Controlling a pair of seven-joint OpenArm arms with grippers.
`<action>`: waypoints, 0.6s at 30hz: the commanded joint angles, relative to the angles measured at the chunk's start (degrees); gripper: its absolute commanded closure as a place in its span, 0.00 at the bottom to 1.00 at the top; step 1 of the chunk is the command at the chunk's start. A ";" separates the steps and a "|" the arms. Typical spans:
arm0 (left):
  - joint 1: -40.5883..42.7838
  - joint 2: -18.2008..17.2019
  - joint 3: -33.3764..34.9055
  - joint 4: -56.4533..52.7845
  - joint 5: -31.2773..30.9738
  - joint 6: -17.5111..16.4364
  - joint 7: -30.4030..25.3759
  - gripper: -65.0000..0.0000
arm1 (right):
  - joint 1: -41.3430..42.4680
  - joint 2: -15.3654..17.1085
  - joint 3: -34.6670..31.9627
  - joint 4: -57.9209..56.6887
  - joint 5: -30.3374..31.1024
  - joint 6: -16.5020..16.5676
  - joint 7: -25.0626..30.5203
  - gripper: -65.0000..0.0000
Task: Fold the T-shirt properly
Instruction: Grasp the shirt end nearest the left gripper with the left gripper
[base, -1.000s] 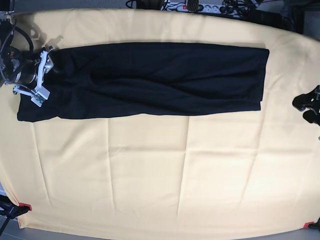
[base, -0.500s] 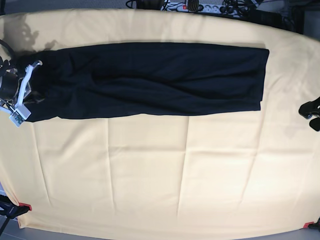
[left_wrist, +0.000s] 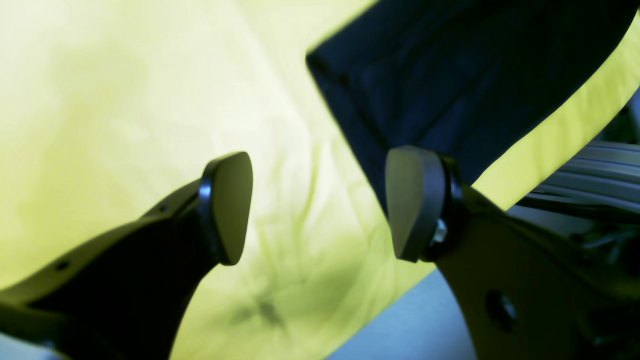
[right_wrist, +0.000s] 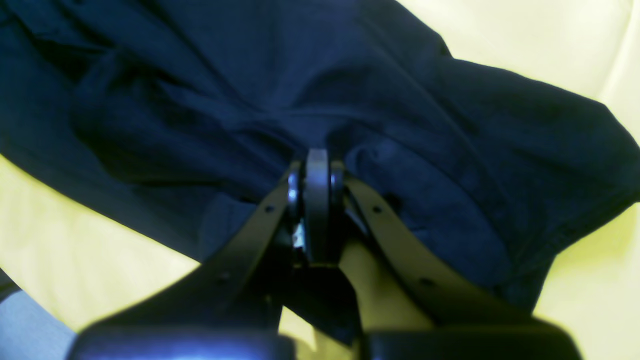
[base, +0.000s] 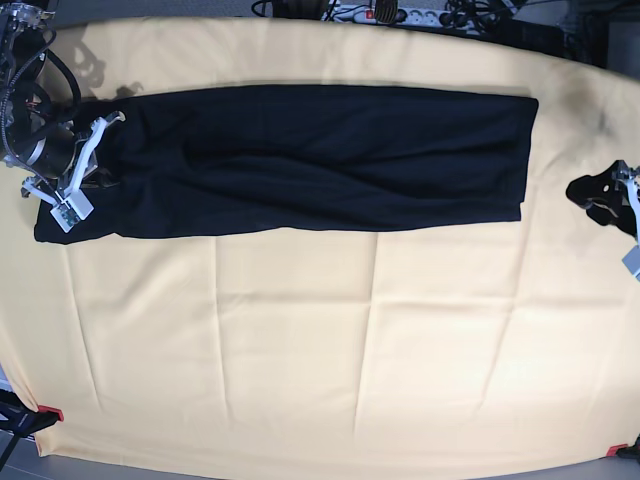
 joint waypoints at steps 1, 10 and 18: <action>-0.04 -1.05 -2.43 0.39 -1.01 -0.09 -0.44 0.33 | 0.63 1.18 0.57 0.70 0.22 -0.26 1.09 1.00; 9.18 8.11 -30.51 0.31 1.40 3.30 -0.44 0.33 | 0.63 1.22 0.70 0.70 -5.33 -1.05 1.16 1.00; 19.15 16.20 -37.05 0.31 0.74 3.34 -0.44 0.33 | 0.63 1.20 0.70 0.70 -6.69 -2.14 2.14 1.00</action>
